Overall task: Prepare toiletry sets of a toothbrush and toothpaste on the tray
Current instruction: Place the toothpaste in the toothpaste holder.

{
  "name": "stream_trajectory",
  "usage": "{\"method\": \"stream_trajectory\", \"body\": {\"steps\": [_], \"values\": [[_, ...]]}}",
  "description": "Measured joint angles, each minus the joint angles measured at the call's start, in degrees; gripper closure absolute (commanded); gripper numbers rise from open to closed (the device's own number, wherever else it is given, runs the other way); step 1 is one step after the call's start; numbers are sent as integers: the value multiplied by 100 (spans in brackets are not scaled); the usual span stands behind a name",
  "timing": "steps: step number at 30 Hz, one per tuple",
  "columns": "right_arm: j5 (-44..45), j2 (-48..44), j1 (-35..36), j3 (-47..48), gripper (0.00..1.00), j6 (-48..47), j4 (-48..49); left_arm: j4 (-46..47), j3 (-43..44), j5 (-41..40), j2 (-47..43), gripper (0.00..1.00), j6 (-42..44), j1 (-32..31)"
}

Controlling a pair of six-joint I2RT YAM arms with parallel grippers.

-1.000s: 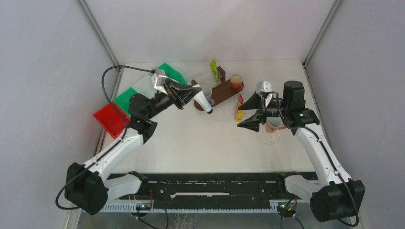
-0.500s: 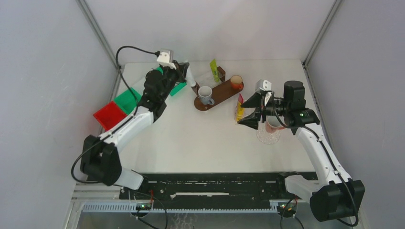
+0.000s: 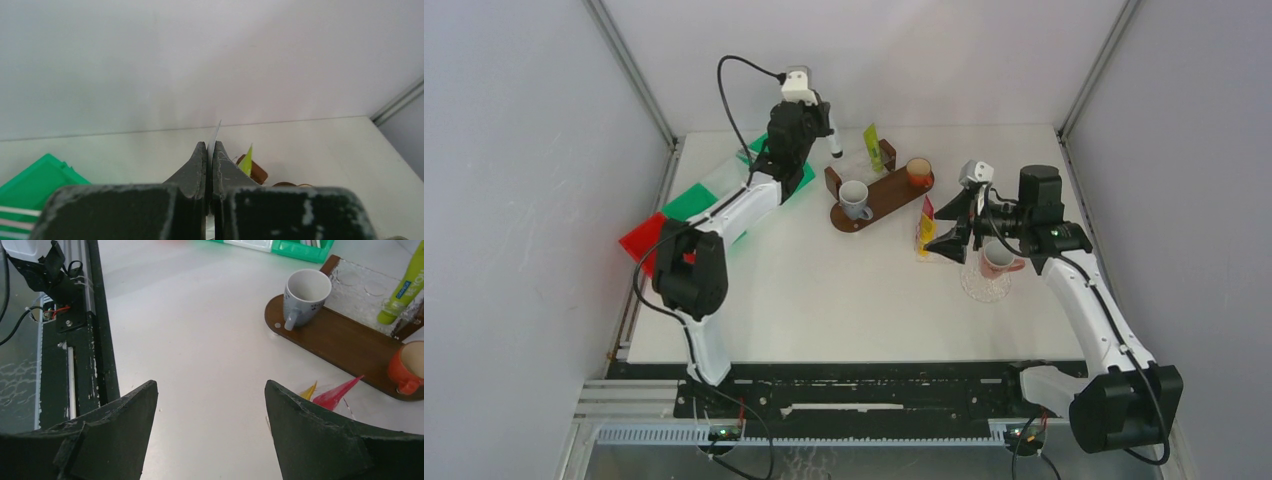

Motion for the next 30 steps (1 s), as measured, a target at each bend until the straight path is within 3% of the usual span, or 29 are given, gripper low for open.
{"method": "stream_trajectory", "body": {"steps": [9, 30], "values": [[173, 133, -46, 0, 14, -48, -166, -422, 334, -295, 695, 100, -195, 17], [195, 133, -216, 0, 14, -42, -192, -774, 1130, 122, 1294, 100, -472, 26]]}}
